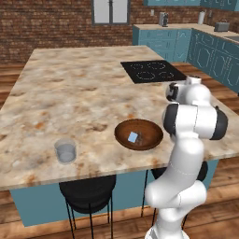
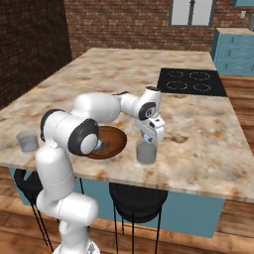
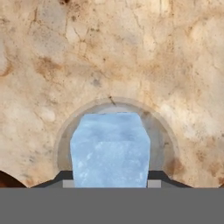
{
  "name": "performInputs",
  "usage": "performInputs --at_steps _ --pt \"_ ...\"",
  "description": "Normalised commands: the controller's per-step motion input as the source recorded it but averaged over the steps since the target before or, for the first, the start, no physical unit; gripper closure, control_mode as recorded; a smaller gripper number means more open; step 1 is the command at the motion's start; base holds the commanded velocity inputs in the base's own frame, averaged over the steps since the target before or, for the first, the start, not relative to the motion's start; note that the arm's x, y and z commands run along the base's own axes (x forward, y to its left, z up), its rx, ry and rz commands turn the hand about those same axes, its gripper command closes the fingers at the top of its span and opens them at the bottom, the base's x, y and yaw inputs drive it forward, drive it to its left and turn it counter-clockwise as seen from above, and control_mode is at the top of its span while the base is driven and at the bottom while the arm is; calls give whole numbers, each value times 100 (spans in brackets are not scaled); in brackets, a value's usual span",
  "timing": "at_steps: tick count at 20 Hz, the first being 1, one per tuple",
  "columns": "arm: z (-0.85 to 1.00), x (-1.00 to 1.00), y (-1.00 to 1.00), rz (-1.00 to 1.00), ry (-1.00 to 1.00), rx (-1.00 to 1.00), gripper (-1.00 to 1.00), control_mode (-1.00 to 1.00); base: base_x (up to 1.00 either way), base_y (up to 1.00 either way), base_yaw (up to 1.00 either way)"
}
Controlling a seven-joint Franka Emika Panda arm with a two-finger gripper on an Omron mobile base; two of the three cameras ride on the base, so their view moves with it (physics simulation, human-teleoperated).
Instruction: There are four ice cubes in the ice bowl. Place two ice cubes in each glass of water.
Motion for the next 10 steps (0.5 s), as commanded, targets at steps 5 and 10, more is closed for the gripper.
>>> performInputs --at_steps 5,10 --pt "-16 -18 20 -5 -2 0 100 -100 0 0 0" --pt "-15 6 1 -4 0 0 100 -100 0 0 0"
